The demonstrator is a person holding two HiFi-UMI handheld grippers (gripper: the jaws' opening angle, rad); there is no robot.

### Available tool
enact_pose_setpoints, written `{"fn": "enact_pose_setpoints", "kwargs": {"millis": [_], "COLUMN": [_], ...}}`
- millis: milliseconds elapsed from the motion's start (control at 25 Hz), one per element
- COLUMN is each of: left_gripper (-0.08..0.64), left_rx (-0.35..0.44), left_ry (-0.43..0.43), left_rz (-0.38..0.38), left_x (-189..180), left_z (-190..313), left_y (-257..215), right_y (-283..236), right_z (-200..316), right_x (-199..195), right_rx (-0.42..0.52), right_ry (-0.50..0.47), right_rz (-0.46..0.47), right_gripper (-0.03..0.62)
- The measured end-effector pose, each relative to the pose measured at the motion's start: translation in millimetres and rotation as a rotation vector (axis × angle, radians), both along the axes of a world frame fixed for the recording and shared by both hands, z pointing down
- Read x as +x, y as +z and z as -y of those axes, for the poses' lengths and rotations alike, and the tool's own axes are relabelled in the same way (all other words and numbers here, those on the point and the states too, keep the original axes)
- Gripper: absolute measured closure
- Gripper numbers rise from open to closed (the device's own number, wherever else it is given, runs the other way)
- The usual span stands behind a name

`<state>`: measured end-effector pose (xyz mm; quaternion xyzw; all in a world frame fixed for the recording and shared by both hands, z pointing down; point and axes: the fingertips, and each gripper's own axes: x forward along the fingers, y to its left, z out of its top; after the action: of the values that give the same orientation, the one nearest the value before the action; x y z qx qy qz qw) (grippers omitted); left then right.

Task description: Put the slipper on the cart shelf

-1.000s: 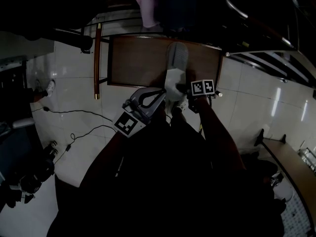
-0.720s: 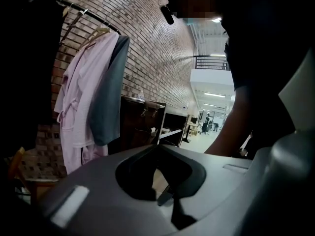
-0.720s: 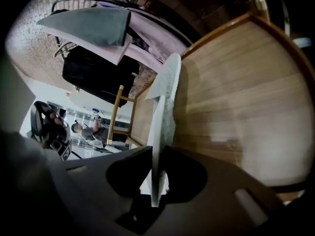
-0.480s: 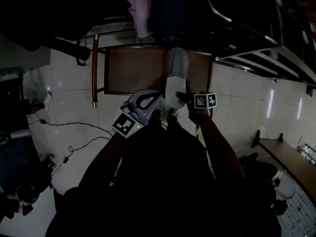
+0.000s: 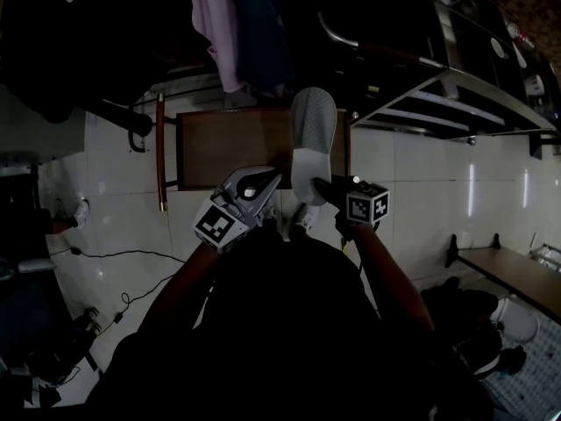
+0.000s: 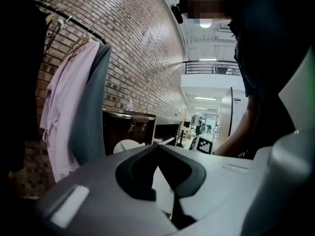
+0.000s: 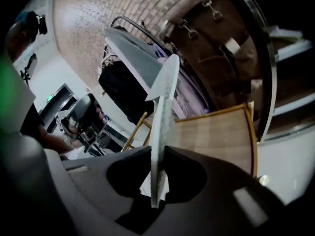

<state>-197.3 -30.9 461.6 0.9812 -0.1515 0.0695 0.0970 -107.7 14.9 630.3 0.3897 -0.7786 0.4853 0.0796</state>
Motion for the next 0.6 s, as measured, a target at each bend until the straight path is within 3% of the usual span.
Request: {"fn": "enact_pose_setpoints", "kwargs": {"millis": [320, 480, 600], "left_gripper": [0.558, 0.558, 0.558], "left_rx": [0.075, 0.092, 0.109], "left_ry": [0.044, 0.053, 0.054], "left_rz": [-0.012, -0.012, -0.025], "left_x": [23.3, 32.4, 37.9], "left_z": [-8.2, -12.4, -12.9], "left_y": [-27.5, -42.8, -55.2], "right_y": [-118.1, -166.4, -198.3], "right_z": [18.3, 21.8, 24.6], "right_x": [18.5, 22.0, 25.3], "right_rx": [0.376, 0.527, 0.618], "right_ry": [0.026, 0.015, 0.041], "right_rz": [-0.133, -0.239, -0.253], "right_gripper": [0.525, 0.525, 0.525]}}
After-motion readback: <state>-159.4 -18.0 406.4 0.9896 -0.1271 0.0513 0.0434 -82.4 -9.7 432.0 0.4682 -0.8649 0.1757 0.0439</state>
